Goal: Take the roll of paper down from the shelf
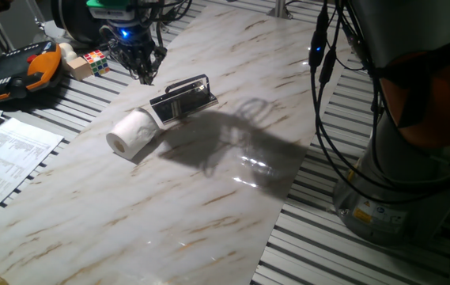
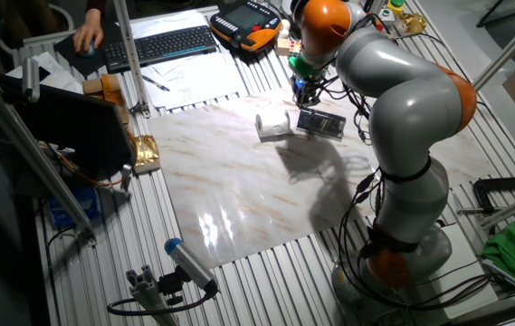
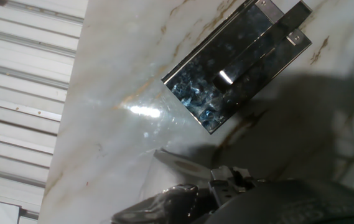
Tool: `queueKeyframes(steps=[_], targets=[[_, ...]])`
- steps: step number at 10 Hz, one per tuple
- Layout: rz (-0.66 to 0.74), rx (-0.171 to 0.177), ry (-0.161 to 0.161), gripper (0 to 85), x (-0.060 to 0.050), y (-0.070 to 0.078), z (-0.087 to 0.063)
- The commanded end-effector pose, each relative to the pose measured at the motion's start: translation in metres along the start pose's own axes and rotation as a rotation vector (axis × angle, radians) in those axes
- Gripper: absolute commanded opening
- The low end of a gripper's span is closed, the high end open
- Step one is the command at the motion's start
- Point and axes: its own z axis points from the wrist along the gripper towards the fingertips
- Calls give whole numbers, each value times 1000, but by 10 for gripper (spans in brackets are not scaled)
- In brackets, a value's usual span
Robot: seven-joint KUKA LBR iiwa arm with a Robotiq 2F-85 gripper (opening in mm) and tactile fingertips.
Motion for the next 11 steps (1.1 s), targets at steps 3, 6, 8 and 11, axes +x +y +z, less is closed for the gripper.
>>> queueKeyframes(steps=[3,6,8,11], targets=[[2,-2,-2,7,0,0,0],[2,-4,-4,7,2,-1,0],[2,-6,-5,7,2,-1,1],[2,-8,-7,7,4,-1,1]])
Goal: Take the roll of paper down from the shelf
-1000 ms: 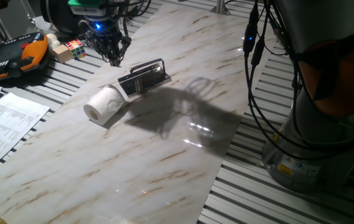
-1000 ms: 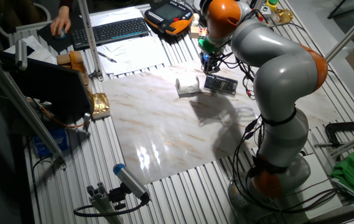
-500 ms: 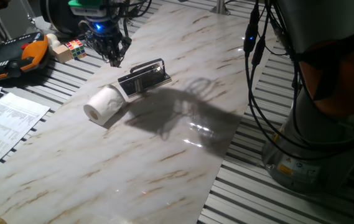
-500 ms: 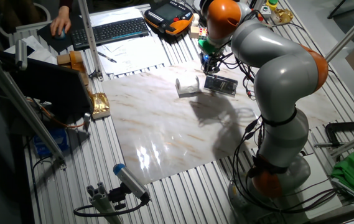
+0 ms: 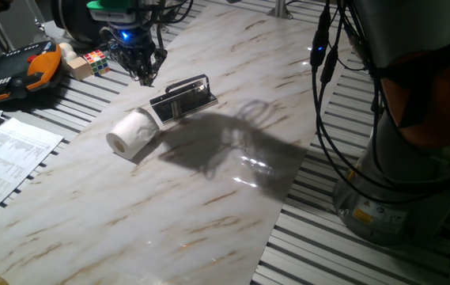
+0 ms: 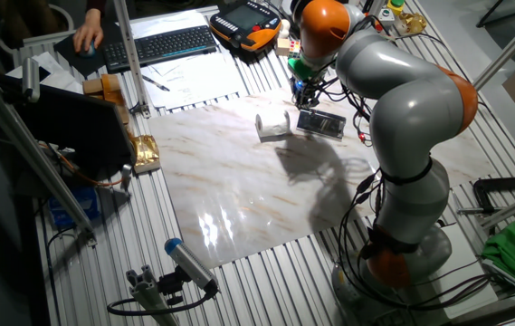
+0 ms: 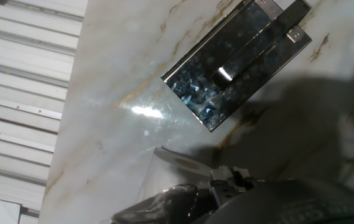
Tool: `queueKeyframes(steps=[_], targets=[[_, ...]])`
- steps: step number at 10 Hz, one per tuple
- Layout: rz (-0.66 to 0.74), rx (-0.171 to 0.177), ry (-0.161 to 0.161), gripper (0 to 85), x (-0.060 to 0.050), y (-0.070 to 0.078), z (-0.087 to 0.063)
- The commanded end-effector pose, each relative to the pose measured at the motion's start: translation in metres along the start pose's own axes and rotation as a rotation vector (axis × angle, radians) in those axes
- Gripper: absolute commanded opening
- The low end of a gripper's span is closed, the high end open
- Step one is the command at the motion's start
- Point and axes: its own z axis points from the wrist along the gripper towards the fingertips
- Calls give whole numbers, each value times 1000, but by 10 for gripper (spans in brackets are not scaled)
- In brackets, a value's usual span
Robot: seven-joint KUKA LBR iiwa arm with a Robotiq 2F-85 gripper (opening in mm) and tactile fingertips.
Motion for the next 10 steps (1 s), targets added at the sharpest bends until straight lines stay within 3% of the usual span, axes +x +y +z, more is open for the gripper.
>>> queueKeyframes(steps=[1,10], targets=[[0,0,0,7,0,0,0],[2,-6,-8,7,0,-2,-1]])
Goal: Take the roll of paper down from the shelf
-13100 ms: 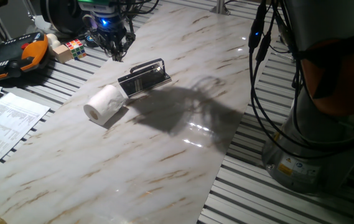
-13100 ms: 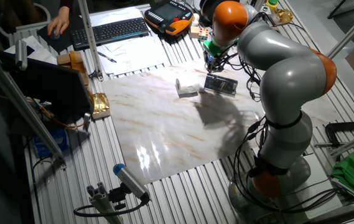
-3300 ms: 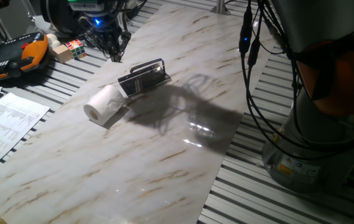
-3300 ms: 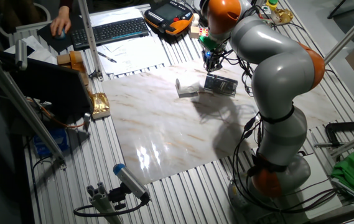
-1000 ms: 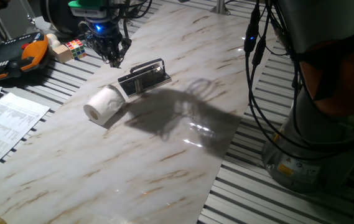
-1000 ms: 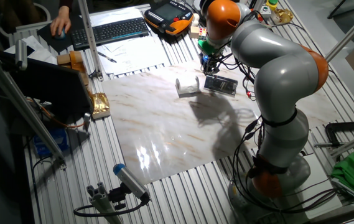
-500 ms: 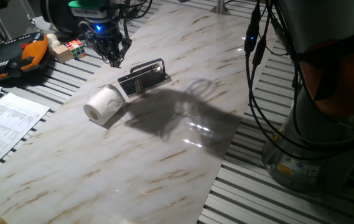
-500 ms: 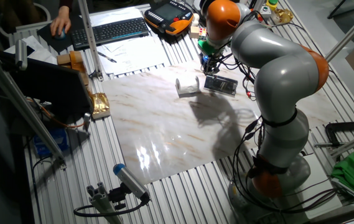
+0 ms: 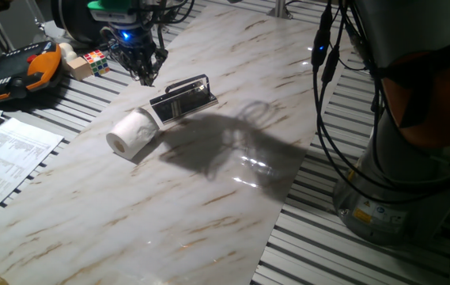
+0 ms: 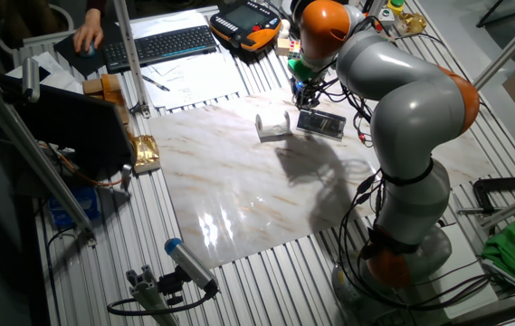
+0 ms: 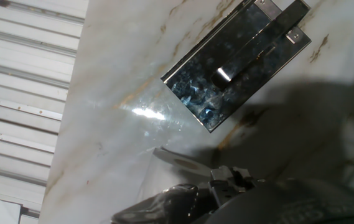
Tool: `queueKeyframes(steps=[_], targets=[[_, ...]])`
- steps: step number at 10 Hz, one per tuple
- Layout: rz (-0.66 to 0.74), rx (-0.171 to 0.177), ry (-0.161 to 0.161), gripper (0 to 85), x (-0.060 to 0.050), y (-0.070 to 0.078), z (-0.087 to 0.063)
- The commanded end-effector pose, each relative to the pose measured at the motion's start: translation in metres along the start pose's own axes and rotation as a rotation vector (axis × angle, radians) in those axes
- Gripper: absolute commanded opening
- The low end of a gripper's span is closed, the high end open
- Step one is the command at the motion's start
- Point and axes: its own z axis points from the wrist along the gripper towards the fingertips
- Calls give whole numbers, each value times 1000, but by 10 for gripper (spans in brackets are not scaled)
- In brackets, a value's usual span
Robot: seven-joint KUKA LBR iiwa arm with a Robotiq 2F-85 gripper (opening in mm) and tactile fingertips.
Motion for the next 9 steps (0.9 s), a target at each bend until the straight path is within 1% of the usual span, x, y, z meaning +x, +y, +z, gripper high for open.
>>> queueKeyframes(steps=[1,9], targets=[[0,0,0,7,0,0,0],[5,-3,-4,7,2,-2,0]])
